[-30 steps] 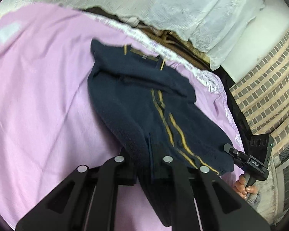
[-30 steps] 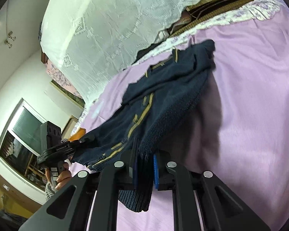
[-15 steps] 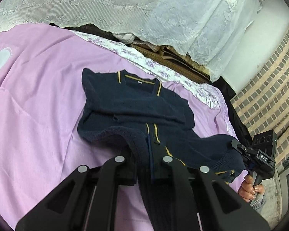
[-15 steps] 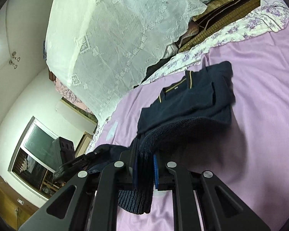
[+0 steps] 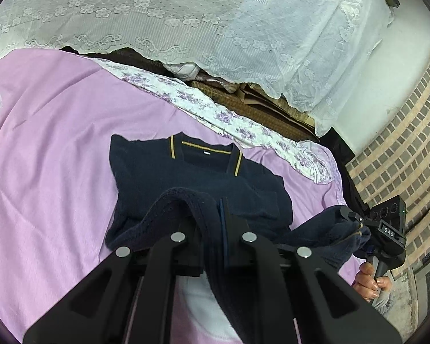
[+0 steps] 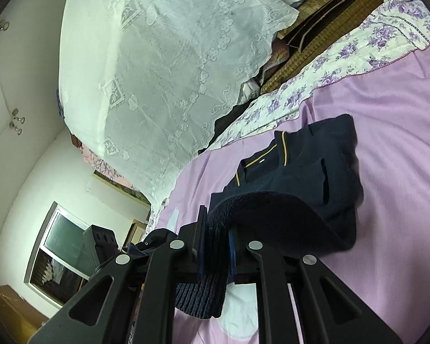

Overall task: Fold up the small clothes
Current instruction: 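Lift the hem with both grippers and fold it over onto the collar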

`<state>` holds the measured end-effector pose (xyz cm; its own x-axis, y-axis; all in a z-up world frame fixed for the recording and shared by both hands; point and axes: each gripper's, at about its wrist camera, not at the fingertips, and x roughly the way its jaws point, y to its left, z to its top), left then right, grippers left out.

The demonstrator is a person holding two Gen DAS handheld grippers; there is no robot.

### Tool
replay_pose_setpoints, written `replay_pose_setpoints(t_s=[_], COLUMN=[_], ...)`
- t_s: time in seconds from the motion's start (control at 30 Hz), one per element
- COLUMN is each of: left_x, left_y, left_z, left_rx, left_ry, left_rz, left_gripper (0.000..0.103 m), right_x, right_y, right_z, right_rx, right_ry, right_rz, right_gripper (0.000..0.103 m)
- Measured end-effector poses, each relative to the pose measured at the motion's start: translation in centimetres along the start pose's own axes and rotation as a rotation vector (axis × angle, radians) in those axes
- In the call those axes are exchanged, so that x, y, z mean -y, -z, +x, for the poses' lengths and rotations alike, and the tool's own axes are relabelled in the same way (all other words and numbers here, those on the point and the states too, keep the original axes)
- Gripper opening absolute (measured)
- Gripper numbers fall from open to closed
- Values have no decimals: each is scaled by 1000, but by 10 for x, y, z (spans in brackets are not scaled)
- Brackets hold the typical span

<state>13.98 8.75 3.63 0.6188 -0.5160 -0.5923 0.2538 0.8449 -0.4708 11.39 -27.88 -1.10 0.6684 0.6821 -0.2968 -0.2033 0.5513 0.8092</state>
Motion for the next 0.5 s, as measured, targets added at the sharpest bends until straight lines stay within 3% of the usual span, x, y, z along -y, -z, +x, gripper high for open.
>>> replay_pose_setpoints(t_s=[0.5], left_x=[-22], left_y=[-35], left_z=[58], left_rx=[-9], left_ry=[-16], left_rz=[-45], left_gripper=[7], right_x=[33], right_y=[-46], right_z=[59], right_rx=[0], right_ry=[31], right_rz=[66], right_gripper=[13])
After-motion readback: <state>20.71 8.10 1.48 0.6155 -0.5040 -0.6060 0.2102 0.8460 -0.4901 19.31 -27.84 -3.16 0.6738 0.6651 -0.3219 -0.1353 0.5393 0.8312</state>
